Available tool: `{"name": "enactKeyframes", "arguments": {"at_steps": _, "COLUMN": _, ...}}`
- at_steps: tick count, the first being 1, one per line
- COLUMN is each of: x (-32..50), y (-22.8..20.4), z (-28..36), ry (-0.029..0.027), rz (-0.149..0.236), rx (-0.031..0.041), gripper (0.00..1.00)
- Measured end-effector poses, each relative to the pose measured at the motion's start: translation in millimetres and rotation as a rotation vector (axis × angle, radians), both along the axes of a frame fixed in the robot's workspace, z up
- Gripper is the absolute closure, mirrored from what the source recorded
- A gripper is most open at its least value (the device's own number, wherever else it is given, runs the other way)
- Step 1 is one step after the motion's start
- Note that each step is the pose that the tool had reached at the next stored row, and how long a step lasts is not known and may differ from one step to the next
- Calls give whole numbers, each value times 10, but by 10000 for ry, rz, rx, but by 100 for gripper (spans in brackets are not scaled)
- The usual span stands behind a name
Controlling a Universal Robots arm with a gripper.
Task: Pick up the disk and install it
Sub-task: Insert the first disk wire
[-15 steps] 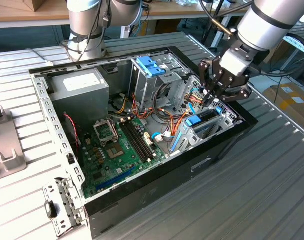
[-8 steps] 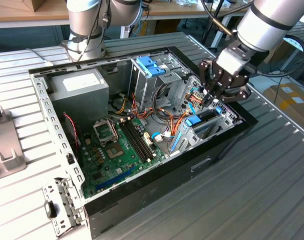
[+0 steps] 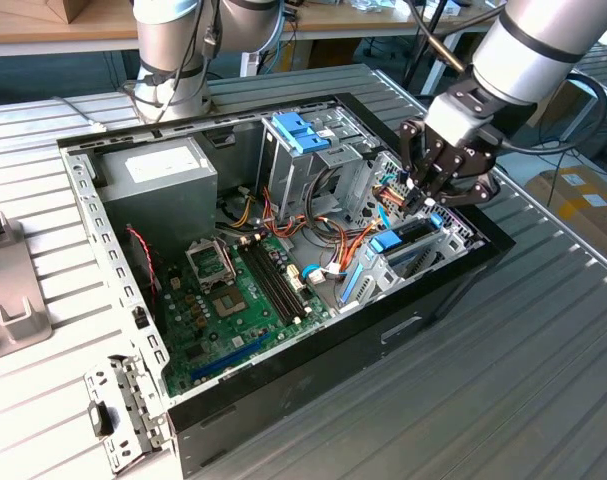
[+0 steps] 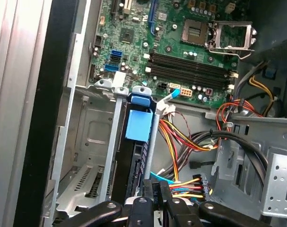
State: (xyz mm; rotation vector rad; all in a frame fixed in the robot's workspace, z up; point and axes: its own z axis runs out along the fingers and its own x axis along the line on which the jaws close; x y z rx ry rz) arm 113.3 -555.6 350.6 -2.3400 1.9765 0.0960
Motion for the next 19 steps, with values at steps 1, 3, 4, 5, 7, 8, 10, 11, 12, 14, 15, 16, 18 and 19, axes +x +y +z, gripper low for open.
{"name": "enactKeyframes", "arguments": {"at_steps": 1, "x": 0, "y": 0, "z": -1, "ry": 0, "rz": -107, "rx": 0, "gripper": 83}}
{"name": "enactKeyframes", "arguments": {"at_steps": 3, "x": 0, "y": -1, "z": -4, "ry": 0, "rz": -314, "rx": 0, "gripper": 83}}
{"name": "enactKeyframes", "arguments": {"at_steps": 4, "x": 0, "y": 0, "z": -6, "ry": 0, "rz": -536, "rx": 0, "gripper": 83}}
{"name": "enactKeyframes", "arguments": {"at_steps": 5, "x": 0, "y": -1, "z": -8, "ry": 0, "rz": -760, "rx": 0, "gripper": 83}}
{"name": "enactKeyframes", "arguments": {"at_steps": 7, "x": 0, "y": -1, "z": -11, "ry": 0, "rz": -1027, "rx": 0, "gripper": 83}}
{"name": "enactKeyframes", "arguments": {"at_steps": 8, "x": 0, "y": -1, "z": -13, "ry": 0, "rz": -1243, "rx": 0, "gripper": 83}}
{"name": "enactKeyframes", "arguments": {"at_steps": 10, "x": 0, "y": -1, "z": -15, "ry": 0, "rz": -1551, "rx": 0, "gripper": 83}}
{"name": "enactKeyframes", "arguments": {"at_steps": 11, "x": 0, "y": -1, "z": -17, "ry": 0, "rz": -1715, "rx": 1, "gripper": 83}}
{"name": "enactKeyframes", "arguments": {"at_steps": 12, "x": 0, "y": -1, "z": -17, "ry": 0, "rz": -1823, "rx": 0, "gripper": 83}}
{"name": "enactKeyframes", "arguments": {"at_steps": 14, "x": 0, "y": -5, "z": -18, "ry": 1, "rz": -1885, "rx": 5, "gripper": 83}}
{"name": "enactKeyframes", "arguments": {"at_steps": 15, "x": 0, "y": -16, "z": -19, "ry": 2, "rz": -1889, "rx": 20, "gripper": 83}}
{"name": "enactKeyframes", "arguments": {"at_steps": 16, "x": -1, "y": -32, "z": -18, "ry": 3, "rz": -1891, "rx": 36, "gripper": 83}}
{"name": "enactKeyframes", "arguments": {"at_steps": 18, "x": 0, "y": -82, "z": -18, "ry": 9, "rz": -1892, "rx": 94, "gripper": 83}}
{"name": "enactKeyframes", "arguments": {"at_steps": 19, "x": 0, "y": -124, "z": -17, "ry": 13, "rz": -1893, "rx": 131, "gripper": 83}}
